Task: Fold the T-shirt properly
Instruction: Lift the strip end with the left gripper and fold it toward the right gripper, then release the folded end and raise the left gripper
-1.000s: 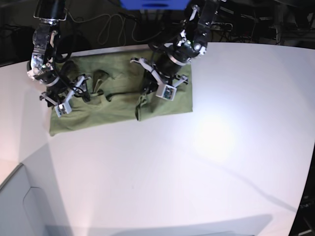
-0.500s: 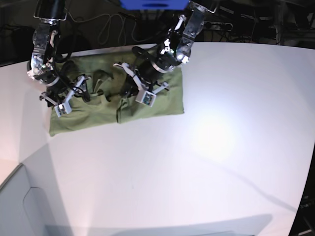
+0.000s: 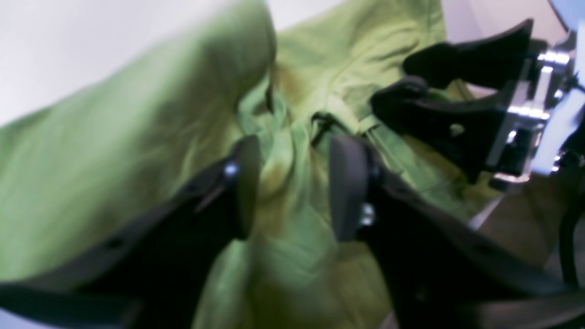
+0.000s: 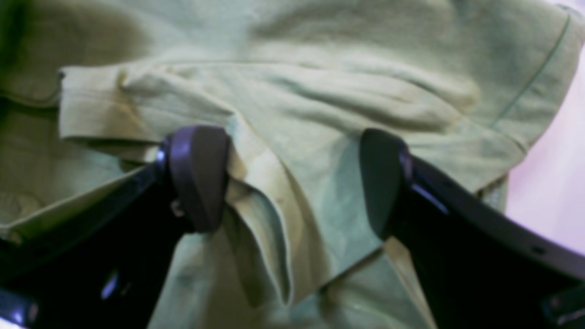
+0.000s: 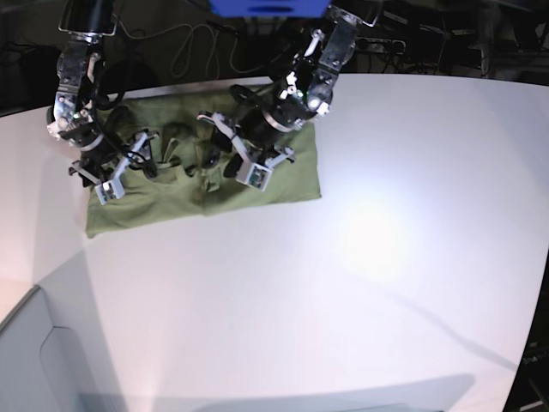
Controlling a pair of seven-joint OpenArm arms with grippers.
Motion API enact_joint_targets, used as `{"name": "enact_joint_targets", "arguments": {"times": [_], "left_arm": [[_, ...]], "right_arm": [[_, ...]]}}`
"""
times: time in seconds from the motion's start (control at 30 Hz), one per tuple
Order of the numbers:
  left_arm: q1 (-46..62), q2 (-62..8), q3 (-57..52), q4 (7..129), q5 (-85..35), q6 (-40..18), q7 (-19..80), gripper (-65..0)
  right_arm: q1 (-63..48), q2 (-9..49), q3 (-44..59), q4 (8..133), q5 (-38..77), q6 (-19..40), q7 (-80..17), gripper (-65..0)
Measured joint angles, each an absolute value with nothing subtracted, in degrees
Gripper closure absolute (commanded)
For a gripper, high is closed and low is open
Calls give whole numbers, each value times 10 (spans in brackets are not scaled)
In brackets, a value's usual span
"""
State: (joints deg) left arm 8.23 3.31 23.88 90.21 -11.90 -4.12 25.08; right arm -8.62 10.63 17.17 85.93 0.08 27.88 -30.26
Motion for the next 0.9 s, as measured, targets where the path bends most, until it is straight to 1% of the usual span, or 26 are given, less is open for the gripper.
{"name": "enact_joint_targets", "arguments": {"times": [0.13,0.3,0.43,0.53,0.63,0.73,0.83,0.9], "left_arm": [[81,29,273,913,-120,-42,251,-275],[106,28,271,969,-119,-41,248,-276],[132,-31,271,1042,-123,-46,245,-276],[147,-63,241,1063,-122,-46,242,-276],[162,-67,201,1063,-122,-46,244,-276],[191,-65,146,1066,-122,-52,243,-277],[205,-64,94,1063,-121,-50,245,-277],[203,-65,74,1051,-122,-48,240,-277]], "right_arm": [[-86,106,172,859,1,279,-304,-434],[-86,106,172,860,1,279,-304,-434],[-86,106,173,868,0,280,-310,-440],[-91,106,174,897,-14,280,-322,-441],[-94,103,191,940,-11,280,-322,-441],[-91,91,237,965,-9,280,-320,-443],[-89,75,283,965,-11,280,-324,-473],[-90,71,296,963,-13,280,-324,-493]]}}
